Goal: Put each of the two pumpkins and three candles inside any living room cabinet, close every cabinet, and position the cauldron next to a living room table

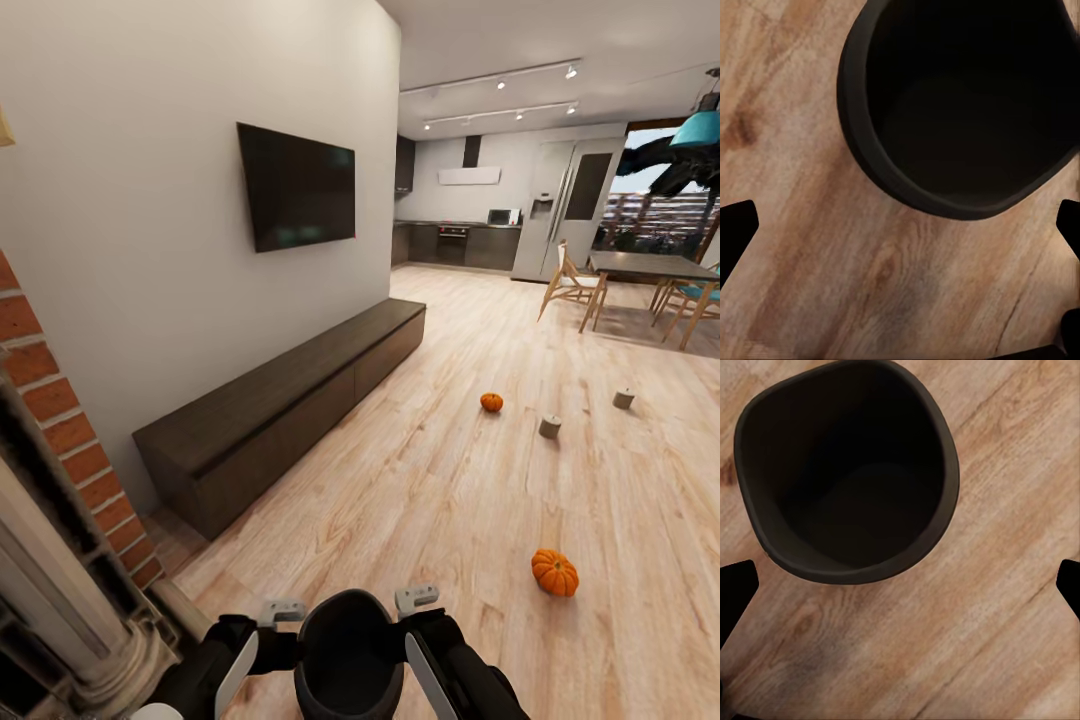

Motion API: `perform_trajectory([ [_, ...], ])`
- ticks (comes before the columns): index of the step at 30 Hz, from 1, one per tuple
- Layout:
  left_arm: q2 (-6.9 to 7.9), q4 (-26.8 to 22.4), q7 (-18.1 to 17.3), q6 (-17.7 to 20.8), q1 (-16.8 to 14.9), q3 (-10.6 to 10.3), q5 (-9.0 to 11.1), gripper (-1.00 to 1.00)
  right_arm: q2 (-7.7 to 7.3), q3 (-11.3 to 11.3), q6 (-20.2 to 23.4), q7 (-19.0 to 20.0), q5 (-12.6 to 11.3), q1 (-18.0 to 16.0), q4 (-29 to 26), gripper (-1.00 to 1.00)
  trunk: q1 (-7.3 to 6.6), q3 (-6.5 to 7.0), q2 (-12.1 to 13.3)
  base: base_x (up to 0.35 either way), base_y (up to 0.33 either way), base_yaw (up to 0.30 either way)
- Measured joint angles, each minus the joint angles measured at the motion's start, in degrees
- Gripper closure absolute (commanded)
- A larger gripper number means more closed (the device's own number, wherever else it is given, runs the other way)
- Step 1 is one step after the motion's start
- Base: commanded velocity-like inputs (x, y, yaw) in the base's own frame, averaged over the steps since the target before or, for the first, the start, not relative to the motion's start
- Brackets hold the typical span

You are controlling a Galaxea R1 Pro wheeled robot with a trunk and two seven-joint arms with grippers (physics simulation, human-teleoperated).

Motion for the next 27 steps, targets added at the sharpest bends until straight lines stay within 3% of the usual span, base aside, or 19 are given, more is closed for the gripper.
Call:
perform_trajectory([
  [27,-0.20,-0.47,0.44,-2.06,0.16,0.07,0.31,-1.00,0.00,0.02,-0.08,-0.04,0.02,0.00,-0.07,-1.00,5.93,-4.85,-10.83,0.000,0.000,0.000],
])
